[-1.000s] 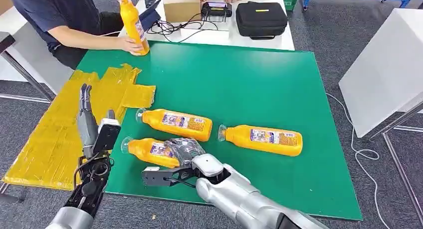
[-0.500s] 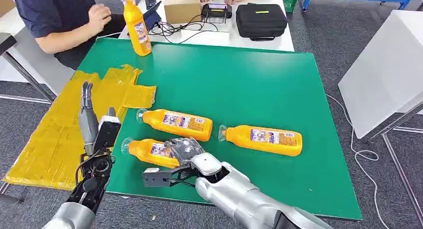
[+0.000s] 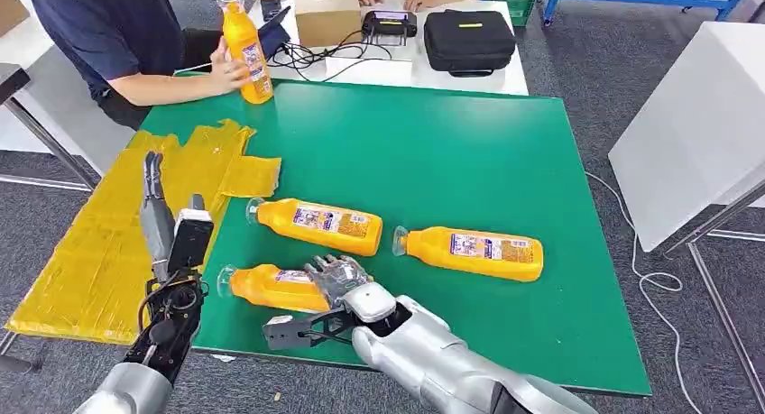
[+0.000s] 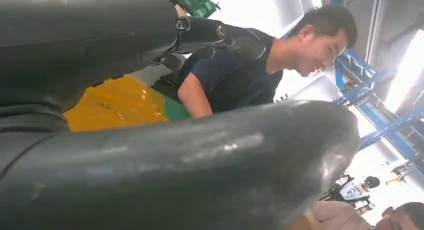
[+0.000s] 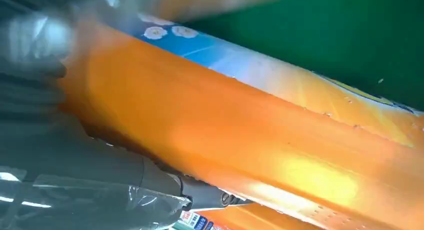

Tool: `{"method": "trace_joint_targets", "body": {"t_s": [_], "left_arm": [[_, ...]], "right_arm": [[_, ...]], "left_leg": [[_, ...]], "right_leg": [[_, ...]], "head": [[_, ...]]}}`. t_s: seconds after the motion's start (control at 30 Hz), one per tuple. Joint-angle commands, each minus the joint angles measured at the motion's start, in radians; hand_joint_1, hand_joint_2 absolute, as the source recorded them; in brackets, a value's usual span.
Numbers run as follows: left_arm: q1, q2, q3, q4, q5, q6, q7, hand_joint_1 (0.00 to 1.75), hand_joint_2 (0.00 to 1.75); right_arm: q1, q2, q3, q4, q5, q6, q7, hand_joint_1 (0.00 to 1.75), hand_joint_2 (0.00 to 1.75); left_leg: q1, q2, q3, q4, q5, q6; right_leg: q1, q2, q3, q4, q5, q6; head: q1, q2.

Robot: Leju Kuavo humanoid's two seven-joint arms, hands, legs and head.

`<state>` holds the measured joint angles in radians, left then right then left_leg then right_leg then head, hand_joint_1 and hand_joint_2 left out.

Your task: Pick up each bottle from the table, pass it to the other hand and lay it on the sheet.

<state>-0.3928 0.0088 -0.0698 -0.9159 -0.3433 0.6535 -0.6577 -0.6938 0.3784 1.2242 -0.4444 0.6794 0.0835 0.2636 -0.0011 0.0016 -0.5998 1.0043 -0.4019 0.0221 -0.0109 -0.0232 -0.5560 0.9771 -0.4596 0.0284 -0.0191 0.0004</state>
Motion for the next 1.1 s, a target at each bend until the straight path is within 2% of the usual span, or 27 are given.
{"method": "trace_joint_targets", "body": {"t_s": [0.03, 0.13, 0.17, 0.2, 0.27, 0.43, 0.53, 0.6, 0.7, 0.73, 0.8, 0.9, 0.97, 1.1], "left_arm": [[-0.042, 0.004, -0.032, 0.067, 0.013, 0.004, 0.008, 0.00, 0.00], [-0.042, 0.005, -0.032, 0.067, 0.012, 0.004, 0.008, 0.00, 0.00], [-0.041, 0.006, -0.033, 0.064, 0.013, 0.004, 0.009, 0.00, 0.00], [-0.040, 0.008, -0.034, 0.062, 0.014, 0.006, 0.010, 0.00, 0.00], [-0.036, 0.014, -0.033, 0.056, 0.021, 0.013, 0.009, 0.00, 0.00], [-0.034, 0.016, -0.033, 0.053, 0.023, 0.011, 0.010, 0.00, 0.00], [0.011, 0.025, -0.016, -0.004, 0.029, 0.008, 0.033, 0.00, 0.00], [0.060, 0.028, 0.007, -0.072, 0.046, -0.034, 0.061, 0.00, 0.00], [0.127, 0.024, 0.045, -0.167, 0.100, -0.145, 0.127, 0.00, 0.00], [0.149, 0.020, 0.057, -0.201, 0.115, -0.174, 0.140, 0.00, 0.00], [0.195, 0.017, 0.082, -0.276, 0.167, -0.239, 0.163, 0.00, 0.00], [0.261, 0.008, 0.105, -0.370, 0.247, -0.324, 0.195, 0.00, 0.00], [0.296, 0.007, 0.114, -0.404, 0.348, -0.422, 0.224, 0.00, 0.00], [0.361, 0.017, 0.139, -0.470, 0.503, -0.541, 0.225, 0.00, 0.00]], "right_arm": [[0.057, -0.029, 0.045, 0.094, -0.005, 0.063, 0.010, 0.00, 1.75], [0.058, -0.029, 0.045, 0.092, -0.004, 0.061, 0.009, 0.00, 1.75], [0.059, -0.029, 0.038, 0.087, -0.009, 0.055, 0.012, 1.68, 1.75], [0.060, -0.029, 0.029, 0.085, -0.014, 0.040, 0.010, 1.75, 1.75], [0.059, -0.029, 0.008, 0.081, -0.017, 0.001, 0.005, 1.75, 1.75], [0.057, -0.029, 0.003, 0.078, -0.019, -0.003, 0.005, 1.75, 1.75], [0.055, -0.029, -0.081, 0.053, -0.051, -0.086, -0.022, 1.75, 1.75], [0.054, -0.044, -0.182, 0.005, -0.068, -0.141, -0.059, 1.75, 1.75], [0.088, -0.111, -0.322, -0.184, -0.061, -0.191, -0.080, 1.75, 1.75], [0.114, -0.139, -0.367, -0.273, -0.047, -0.195, -0.078, 1.75, 1.75], [0.218, -0.197, -0.488, -0.515, -0.014, -0.217, -0.068, 1.75, 1.75], [0.354, -0.245, -0.602, -0.790, 0.033, -0.207, -0.085, 1.75, 1.75], [0.437, -0.251, -0.689, -0.924, -0.023, -0.213, -0.154, 1.75, 1.75], [0.523, -0.276, -0.744, -1.067, -0.040, -0.249, -0.205, 1.75, 1.75]], "left_leg": [[0.001, -0.004, 0.001, -0.002, 0.001, -0.001], [0.002, -0.004, 0.001, -0.003, 0.002, -0.002], [0.001, -0.004, 0.002, -0.003, 0.001, -0.001], [0.002, -0.005, 0.001, -0.003, 0.002, -0.002], [0.001, -0.005, 0.001, -0.003, 0.002, -0.002], [0.001, -0.004, 0.001, -0.002, 0.002, -0.002], [0.001, -0.003, 0.001, -0.001, 0.001, -0.001], [0.001, -0.001, 0.001, -0.002, 0.001, -0.001], [0.002, 0.001, 0.001, -0.002, 0.001, -0.001], [0.002, 0.001, 0.001, -0.002, 0.000, -0.001], [0.002, 0.000, 0.000, 0.000, 0.001, 0.000], [0.002, -0.002, -0.002, 0.000, 0.000, -0.001], [0.002, -0.002, -0.005, 0.001, -0.001, 0.000], [0.001, -0.004, -0.010, 0.001, -0.001, 0.000]], "right_leg": [[0.001, -0.003, 0.003, -0.003, 0.000, -0.001], [0.001, -0.002, 0.004, -0.005, 0.001, -0.001], [0.001, -0.002, 0.004, -0.003, 0.000, -0.001], [0.001, -0.003, 0.004, -0.005, 0.001, -0.001], [0.001, -0.002, 0.004, -0.004, 0.001, -0.001], [0.001, -0.002, 0.004, -0.003, 0.001, -0.001], [0.001, -0.001, 0.003, -0.002, 0.001, -0.001], [0.001, 0.000, 0.003, -0.003, 0.001, -0.001], [0.001, 0.002, 0.003, -0.003, 0.001, -0.001], [0.001, 0.003, 0.012, -0.003, 0.002, -0.001], [0.001, 0.002, 0.012, -0.002, 0.001, -0.001], [0.002, 0.000, 0.011, -0.002, 0.001, -0.001], [0.001, 0.000, 0.008, -0.001, -0.001, -0.001], [0.001, -0.002, 0.004, -0.001, -0.002, 0.000]], "head": [[0.000, 0.000], [0.000, 0.000], [0.000, 0.000], [0.000, 0.000], [0.000, 0.000], [0.000, 0.000], [0.000, 0.000], [0.000, 0.000], [0.000, 0.000], [0.000, 0.000], [0.000, 0.000], [0.000, 0.000], [0.000, 0.000], [0.000, 0.000]]}}
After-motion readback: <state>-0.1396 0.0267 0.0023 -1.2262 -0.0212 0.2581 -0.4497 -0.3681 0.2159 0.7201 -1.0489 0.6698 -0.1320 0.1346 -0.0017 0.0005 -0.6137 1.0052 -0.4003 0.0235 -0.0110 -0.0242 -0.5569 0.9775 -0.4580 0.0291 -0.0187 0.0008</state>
